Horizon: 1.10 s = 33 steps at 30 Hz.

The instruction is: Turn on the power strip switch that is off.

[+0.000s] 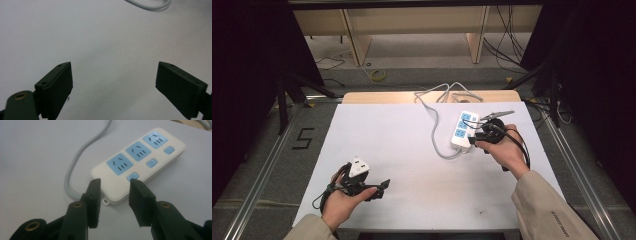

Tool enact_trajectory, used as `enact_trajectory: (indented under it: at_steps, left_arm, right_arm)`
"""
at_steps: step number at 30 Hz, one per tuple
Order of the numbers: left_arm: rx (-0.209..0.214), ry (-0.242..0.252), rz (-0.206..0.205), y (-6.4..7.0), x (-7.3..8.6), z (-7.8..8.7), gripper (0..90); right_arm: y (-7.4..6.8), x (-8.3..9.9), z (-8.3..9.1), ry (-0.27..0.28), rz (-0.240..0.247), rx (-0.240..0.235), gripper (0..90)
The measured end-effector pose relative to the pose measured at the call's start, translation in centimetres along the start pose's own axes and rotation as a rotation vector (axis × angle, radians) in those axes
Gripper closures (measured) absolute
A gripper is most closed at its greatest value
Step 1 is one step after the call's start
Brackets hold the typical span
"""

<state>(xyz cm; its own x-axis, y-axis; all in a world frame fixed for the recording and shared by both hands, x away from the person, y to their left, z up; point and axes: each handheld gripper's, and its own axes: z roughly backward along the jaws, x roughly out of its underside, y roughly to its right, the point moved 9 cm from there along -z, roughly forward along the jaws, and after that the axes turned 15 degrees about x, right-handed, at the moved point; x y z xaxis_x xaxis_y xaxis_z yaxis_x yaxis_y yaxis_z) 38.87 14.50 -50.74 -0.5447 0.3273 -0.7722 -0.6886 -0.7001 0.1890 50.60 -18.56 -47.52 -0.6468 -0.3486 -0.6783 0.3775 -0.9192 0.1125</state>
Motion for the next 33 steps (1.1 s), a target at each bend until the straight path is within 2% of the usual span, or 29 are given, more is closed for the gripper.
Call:
enact_trajectory:
  at_steps: [12,16,20,29,33]
  left_arm:
    - [0.0,0.005,-0.005,0.0,0.0,0.0,13.7]
    - [0.001,0.005,-0.003,0.0,0.0,0.0,13.7]
    - [0.003,0.005,-0.004,0.0,0.0,0.0,13.6]
    - [0.004,0.005,-0.004,0.0,0.0,0.2,13.5]
    - [0.004,0.009,-0.004,0.1,0.0,0.2,13.5]
  right_arm:
    - [-0.6,2.0,3.0,0.094,-0.005,-0.046,51.6]
    - [-0.6,3.3,3.7,0.125,-0.002,-0.065,46.7]
    - [-0.5,4.7,4.3,0.155,-0.02,-0.082,44.6]
    - [0.3,6.8,5.7,0.209,-0.019,-0.071,40.1]
    - [0.2,7.7,6.0,0.22,-0.025,-0.076,38.7]
